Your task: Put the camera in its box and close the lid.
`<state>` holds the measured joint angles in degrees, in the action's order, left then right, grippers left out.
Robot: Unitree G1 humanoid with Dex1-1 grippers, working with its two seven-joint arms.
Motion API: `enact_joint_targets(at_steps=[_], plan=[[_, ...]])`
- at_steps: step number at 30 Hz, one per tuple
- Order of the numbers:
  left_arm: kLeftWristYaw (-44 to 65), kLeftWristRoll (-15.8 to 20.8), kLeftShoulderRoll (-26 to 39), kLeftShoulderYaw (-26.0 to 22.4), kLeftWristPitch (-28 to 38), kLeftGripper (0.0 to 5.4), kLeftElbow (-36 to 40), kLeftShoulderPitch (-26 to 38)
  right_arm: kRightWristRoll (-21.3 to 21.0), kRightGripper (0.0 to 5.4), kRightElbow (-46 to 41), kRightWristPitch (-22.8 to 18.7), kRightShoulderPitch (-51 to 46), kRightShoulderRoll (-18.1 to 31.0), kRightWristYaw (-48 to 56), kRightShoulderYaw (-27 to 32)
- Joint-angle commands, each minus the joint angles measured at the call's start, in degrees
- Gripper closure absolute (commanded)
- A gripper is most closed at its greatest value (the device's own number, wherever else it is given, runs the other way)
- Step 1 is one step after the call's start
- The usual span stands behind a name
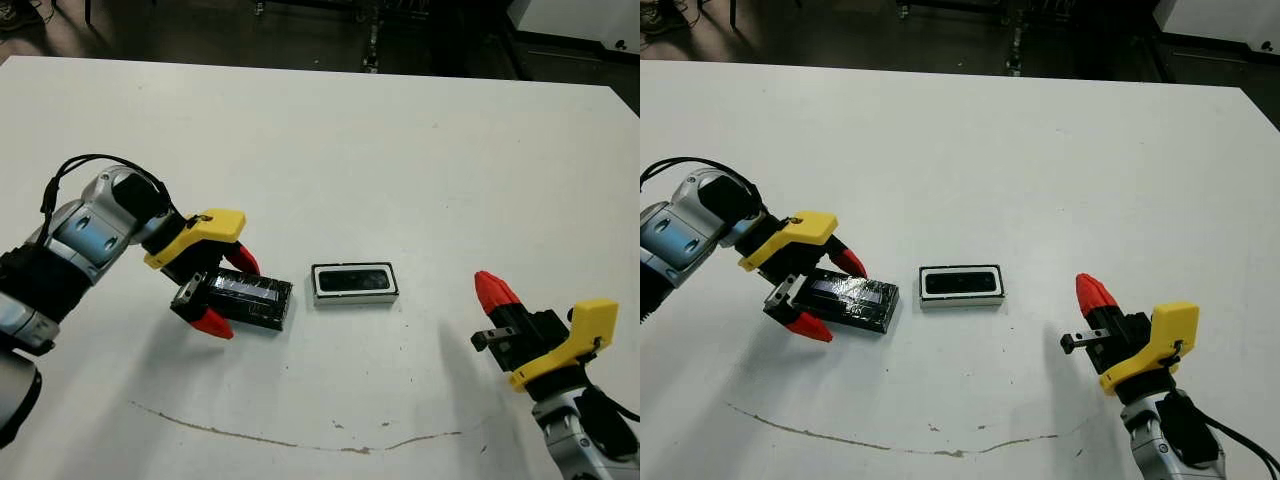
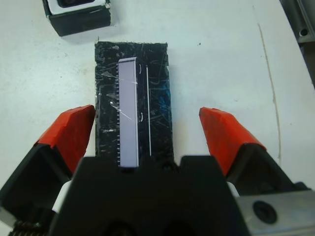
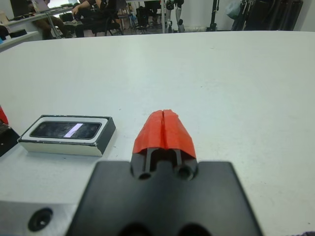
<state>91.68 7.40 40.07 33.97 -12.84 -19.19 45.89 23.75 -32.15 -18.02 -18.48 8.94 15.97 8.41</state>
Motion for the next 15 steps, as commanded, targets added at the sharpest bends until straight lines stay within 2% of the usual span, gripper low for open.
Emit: enact_joint_targets(at_steps=[1,5,15], plan=[[-3.12,-3.23,0.28,-1.14,-1.69,0.0,3.74,-2.34,1.07,5.38,-0.06,-1.37,-0.22,0.81,-0.35,0.79],[-5.49,-5.74,0.81,-1.93,-4.72,0.25,8.12,-3.91,0.89,5.4,-0.05,-0.83,-0.34,1.27,-0.06,0.68],[-8.95,-5.49,-0.1,-5.94,-4.61,1.62,9.57,-7.78,1.82,5.4,0.01,-1.16,-0.23,1.41,-0.15,0.74]])
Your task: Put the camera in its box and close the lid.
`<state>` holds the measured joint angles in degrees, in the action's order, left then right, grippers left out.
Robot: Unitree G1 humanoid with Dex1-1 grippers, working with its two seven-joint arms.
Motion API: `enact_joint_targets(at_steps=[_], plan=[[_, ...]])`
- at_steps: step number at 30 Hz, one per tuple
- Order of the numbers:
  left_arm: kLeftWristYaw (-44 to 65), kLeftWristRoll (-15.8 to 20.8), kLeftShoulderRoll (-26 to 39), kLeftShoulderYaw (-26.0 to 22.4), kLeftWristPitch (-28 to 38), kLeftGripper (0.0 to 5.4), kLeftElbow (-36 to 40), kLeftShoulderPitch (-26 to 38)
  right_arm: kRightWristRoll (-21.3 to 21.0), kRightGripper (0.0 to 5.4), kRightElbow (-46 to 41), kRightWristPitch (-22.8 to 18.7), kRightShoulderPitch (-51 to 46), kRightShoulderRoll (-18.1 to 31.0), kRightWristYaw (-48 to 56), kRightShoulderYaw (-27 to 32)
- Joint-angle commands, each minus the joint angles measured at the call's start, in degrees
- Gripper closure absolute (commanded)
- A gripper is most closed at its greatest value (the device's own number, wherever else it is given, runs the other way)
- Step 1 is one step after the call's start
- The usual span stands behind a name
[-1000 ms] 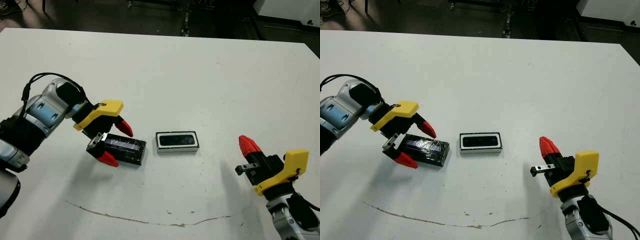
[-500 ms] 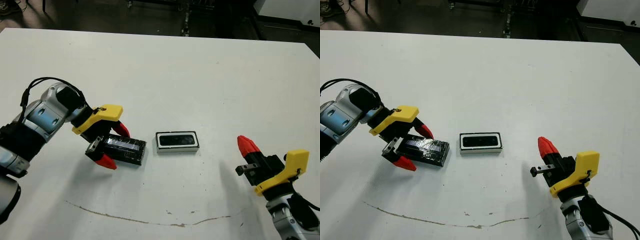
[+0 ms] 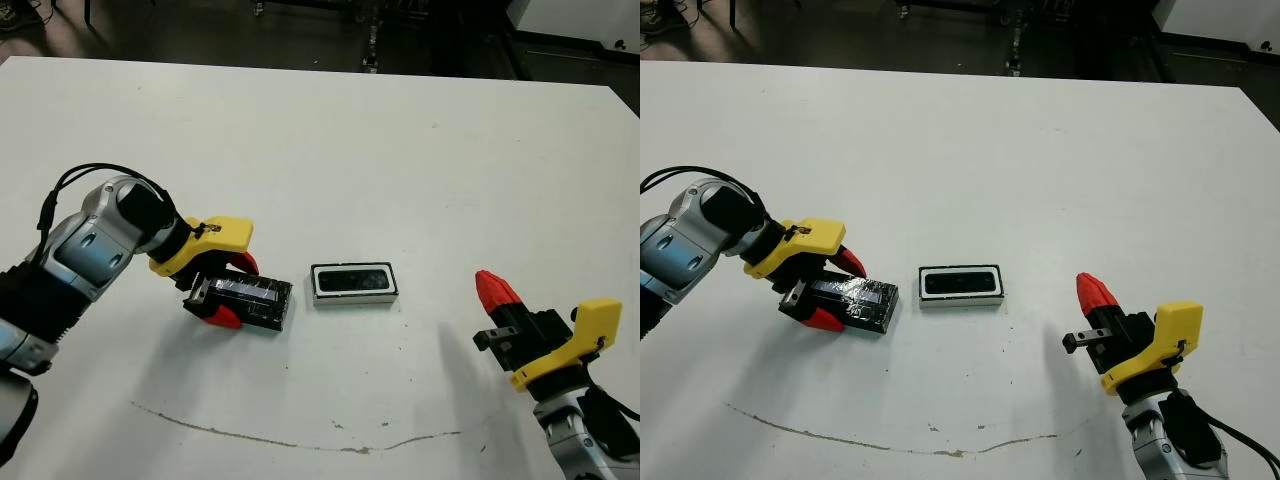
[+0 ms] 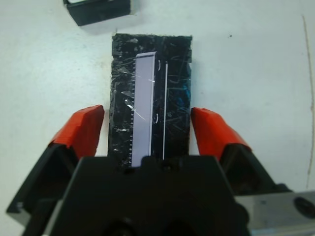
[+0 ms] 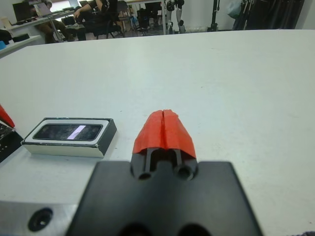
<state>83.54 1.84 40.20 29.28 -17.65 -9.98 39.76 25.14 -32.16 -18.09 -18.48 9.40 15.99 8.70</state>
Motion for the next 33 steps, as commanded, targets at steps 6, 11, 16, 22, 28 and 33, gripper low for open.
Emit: enact_joint_targets(at_steps=[6,11,16,22,28,33], plan=[[-0.09,-0.12,-0.25,-1.46,-1.12,2.23,-0.19,-2.02,0.66,5.4,0.23,-1.01,-0.01,1.12,0.05,0.39],[2.61,-0.43,0.11,-0.49,-2.38,2.23,-0.86,-0.76,0.18,5.4,0.44,-0.75,0.27,1.3,-0.09,-0.01],[4.07,0.05,-0.02,-1.26,-2.11,2.23,-1.33,-0.29,0.7,5.4,0.8,-0.93,0.57,1.22,-0.01,-0.09],[3.36,5.0,-2.19,-6.53,-3.4,2.23,-4.24,0.1,0.24,5.4,0.85,-1.1,0.7,1.32,-0.37,-0.4],[2.84,9.34,-4.87,-10.17,-9.73,2.23,-7.21,3.04,0.01,5.4,0.94,-0.81,0.67,1.22,-0.35,-0.81],[1.13,11.27,-6.73,-12.82,-8.42,2.23,-8.54,2.2,-0.27,5.4,0.93,-0.52,0.41,1.13,-0.16,-0.99]])
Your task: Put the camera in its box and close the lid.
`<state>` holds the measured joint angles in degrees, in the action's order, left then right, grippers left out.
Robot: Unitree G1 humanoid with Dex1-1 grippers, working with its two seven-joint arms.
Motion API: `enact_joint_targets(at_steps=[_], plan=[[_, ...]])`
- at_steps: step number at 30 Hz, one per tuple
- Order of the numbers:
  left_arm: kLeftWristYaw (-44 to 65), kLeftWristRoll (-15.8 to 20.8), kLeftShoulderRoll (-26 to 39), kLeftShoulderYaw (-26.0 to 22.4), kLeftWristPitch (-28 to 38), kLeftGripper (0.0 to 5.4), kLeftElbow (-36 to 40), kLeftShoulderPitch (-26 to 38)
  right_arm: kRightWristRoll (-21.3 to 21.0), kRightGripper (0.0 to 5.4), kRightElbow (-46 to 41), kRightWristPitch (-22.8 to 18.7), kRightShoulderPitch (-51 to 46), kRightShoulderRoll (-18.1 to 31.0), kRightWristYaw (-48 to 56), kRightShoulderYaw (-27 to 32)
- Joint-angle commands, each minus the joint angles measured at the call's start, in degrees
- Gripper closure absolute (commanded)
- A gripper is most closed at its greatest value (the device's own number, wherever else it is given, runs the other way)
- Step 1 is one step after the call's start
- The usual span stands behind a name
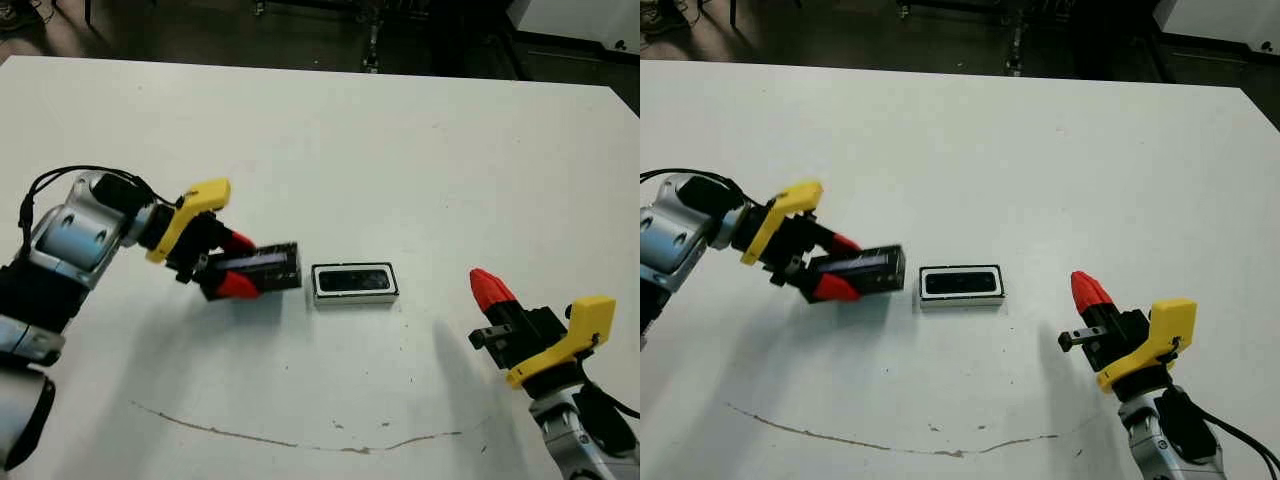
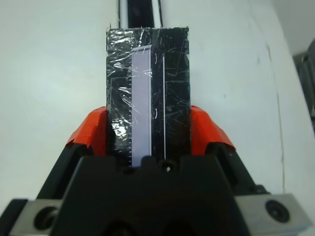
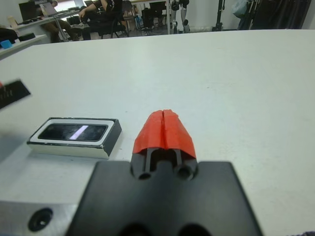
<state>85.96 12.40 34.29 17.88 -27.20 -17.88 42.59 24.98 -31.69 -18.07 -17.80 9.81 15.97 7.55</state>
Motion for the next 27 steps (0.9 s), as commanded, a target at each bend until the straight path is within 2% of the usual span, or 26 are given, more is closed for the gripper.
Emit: enact_joint_targets(at_steps=[1,6,10,27], plan=[[-2.29,0.96,-1.19,-2.05,1.38,2.23,-0.53,-1.11,-0.11,5.4,0.37,-0.6,-0.34,0.65,-0.21,0.11],[-11.35,2.04,-3.04,-4.8,-3.24,2.23,5.94,-5.1,-0.15,5.4,0.06,-1.07,-0.55,0.56,-0.64,-0.13],[-16.36,2.27,-3.64,-4.71,-7.42,2.23,10.62,-6.93,0.09,5.4,-0.01,-1.0,-0.7,0.39,-0.68,-0.26],[-22.63,3.77,-8.08,-3.45,-8.18,2.23,11.72,-13.38,-1.23,5.4,-0.22,-0.21,-1.37,0.53,-0.77,-1.36]])
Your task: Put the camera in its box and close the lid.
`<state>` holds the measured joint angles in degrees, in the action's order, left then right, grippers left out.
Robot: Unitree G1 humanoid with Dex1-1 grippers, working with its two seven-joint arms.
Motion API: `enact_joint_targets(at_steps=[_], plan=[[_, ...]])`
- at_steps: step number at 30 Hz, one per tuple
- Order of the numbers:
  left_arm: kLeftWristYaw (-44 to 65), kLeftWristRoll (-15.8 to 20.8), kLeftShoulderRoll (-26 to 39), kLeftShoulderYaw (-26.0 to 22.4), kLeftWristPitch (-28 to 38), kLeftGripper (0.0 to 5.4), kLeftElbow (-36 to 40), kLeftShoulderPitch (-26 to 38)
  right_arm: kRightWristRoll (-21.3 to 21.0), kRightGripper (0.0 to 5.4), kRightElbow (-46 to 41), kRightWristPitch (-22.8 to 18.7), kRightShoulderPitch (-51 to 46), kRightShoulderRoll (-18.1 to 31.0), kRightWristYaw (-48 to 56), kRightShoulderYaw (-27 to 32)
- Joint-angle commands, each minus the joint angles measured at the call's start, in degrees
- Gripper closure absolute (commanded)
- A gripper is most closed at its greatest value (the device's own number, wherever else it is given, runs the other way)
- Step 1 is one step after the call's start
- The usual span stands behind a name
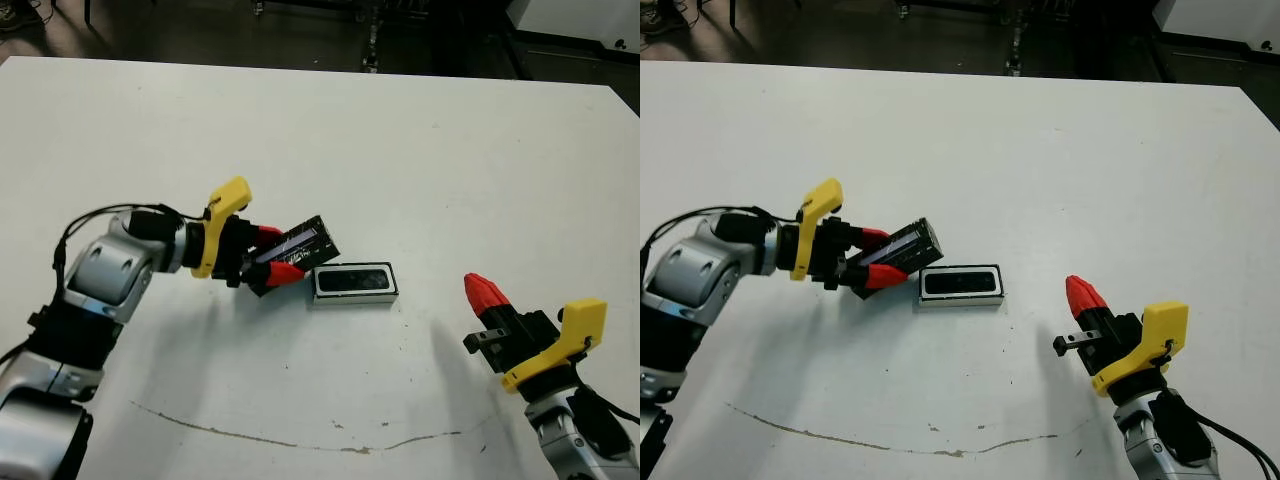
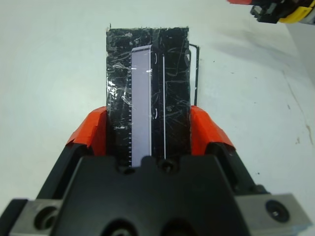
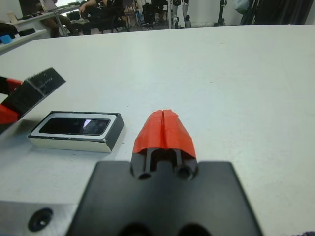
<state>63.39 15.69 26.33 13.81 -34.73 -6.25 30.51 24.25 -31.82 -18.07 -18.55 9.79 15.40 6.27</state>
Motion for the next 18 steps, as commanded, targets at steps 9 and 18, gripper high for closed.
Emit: enact_joint_targets(at_steps=[9,18], plan=[[0.18,1.01,-0.8,1.98,-0.28,2.23,-1.8,-0.98,-0.8,5.4,0.1,0.45,-0.76,0.3,-0.13,-0.32],[1.32,0.73,-2.52,3.57,2.58,2.23,-5.49,0.04,-0.58,5.4,-0.18,-0.08,-0.93,0.14,-0.55,-0.43]])
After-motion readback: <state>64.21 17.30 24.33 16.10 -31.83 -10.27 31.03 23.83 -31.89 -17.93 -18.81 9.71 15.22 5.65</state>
